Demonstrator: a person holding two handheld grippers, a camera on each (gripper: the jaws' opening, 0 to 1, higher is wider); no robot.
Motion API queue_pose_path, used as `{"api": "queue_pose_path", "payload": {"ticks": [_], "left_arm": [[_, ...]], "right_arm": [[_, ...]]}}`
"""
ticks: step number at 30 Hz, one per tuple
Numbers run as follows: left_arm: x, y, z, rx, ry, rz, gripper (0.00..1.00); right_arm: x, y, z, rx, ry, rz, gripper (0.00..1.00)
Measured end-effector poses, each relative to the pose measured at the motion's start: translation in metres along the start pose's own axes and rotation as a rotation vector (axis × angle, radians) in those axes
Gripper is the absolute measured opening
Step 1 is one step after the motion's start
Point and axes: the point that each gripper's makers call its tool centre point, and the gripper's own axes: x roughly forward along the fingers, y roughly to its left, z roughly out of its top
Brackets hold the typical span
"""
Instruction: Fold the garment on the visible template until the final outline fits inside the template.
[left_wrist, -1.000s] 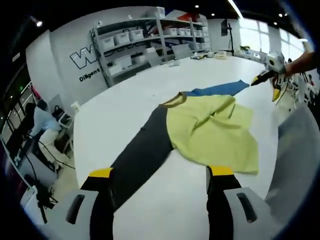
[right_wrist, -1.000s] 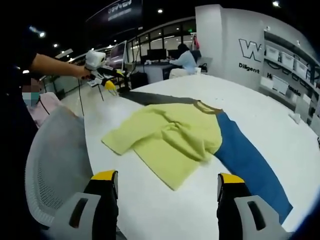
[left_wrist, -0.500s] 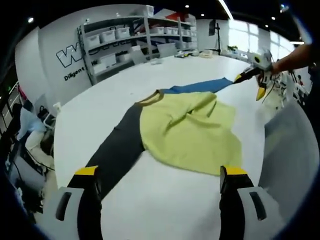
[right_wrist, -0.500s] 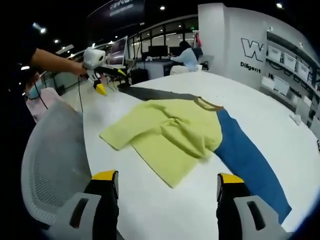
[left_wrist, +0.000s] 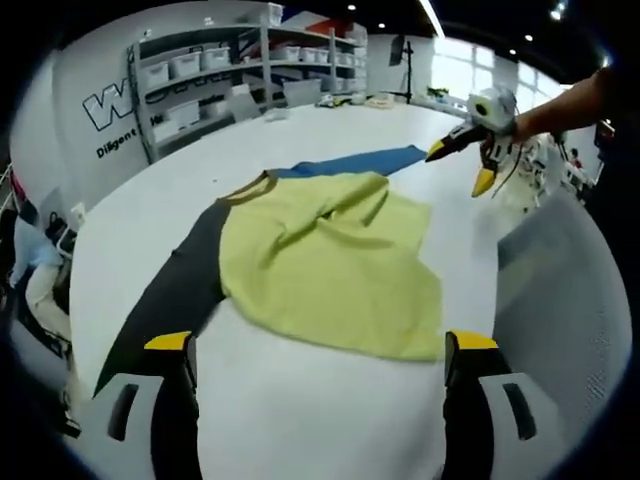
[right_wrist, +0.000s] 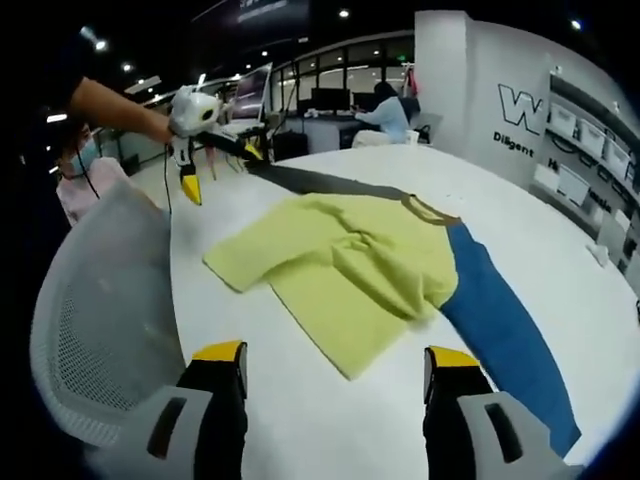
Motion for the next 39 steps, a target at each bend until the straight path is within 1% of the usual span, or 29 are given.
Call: {"api": "queue_pose_path", "payload": {"ticks": [2,4,6,9,12,14,15,16,17,18,20,22,24,26,28,30,33,35,36,39], "left_arm": [[0.004,-0.01,-0.001,0.019,-0.001,-0.018,0.97],[0.008,-0.022,-0.002,0.068,0.002,-0.045,0.95],[0.012,-0.031,-0.007,0.071,0.027,-0.067,0.95],[0.015,-0.04,-0.008,0.089,0.026,-0.085,0.92],[0.018,-0.05,-0.009,0.097,0.03,-0.112,0.86],[0.022,-0.059,-0.013,0.123,0.042,-0.138,0.83],[0.023,-0.061,-0.015,0.139,0.048,-0.137,0.81],[0.025,-0.062,-0.018,0.181,0.061,-0.138,0.8],[0.026,-0.063,-0.019,0.194,0.069,-0.142,0.78],[0.027,-0.064,-0.02,0.184,0.072,-0.144,0.75],[0.029,-0.066,-0.019,0.18,0.075,-0.154,0.71],[0.031,-0.071,-0.02,0.189,0.079,-0.167,0.65],[0.032,-0.075,-0.02,0.204,0.081,-0.181,0.6],[0.035,-0.08,-0.02,0.216,0.08,-0.195,0.59],[0.038,-0.083,-0.021,0.222,0.089,-0.206,0.56],[0.039,-0.087,-0.02,0.234,0.086,-0.216,0.52],[0.042,-0.091,-0.02,0.23,0.09,-0.226,0.49],[0.044,-0.094,-0.023,0.228,0.1,-0.234,0.47],[0.047,-0.096,-0.027,0.222,0.115,-0.241,0.47],[0.049,-0.098,-0.03,0.22,0.128,-0.246,0.44]], "right_arm": [[0.002,0.001,-0.004,-0.023,0.015,0.006,0.65],[0.003,0.003,-0.007,-0.05,0.039,0.012,0.59],[0.005,0.005,-0.009,-0.061,0.045,0.018,0.57],[0.007,0.007,-0.012,-0.073,0.051,0.03,0.54],[0.009,0.008,-0.015,-0.086,0.063,0.036,0.5],[0.012,0.009,-0.014,-0.075,0.066,0.043,0.48],[0.013,0.011,-0.012,-0.058,0.061,0.05,0.47],[0.013,0.012,-0.011,-0.058,0.06,0.054,0.47],[0.014,0.013,-0.011,-0.063,0.061,0.054,0.45],[0.014,0.014,-0.013,-0.082,0.07,0.062,0.43],[0.016,0.014,-0.015,-0.08,0.076,0.065,0.42],[0.019,0.014,-0.015,-0.084,0.083,0.064,0.41],[0.021,0.011,-0.017,-0.091,0.095,0.06,0.38],[0.024,0.008,-0.016,-0.116,0.098,0.048,0.32],[0.027,0.006,-0.017,-0.123,0.107,0.047,0.29],[0.028,0.005,-0.016,-0.125,0.109,0.047,0.29],[0.031,0.003,-0.019,-0.135,0.122,0.055,0.28],[0.034,0.002,-0.022,-0.145,0.139,0.06,0.27],[0.036,0.001,-0.022,-0.142,0.142,0.061,0.27],[0.041,0.001,-0.021,-0.126,0.135,0.066,0.23]]}}
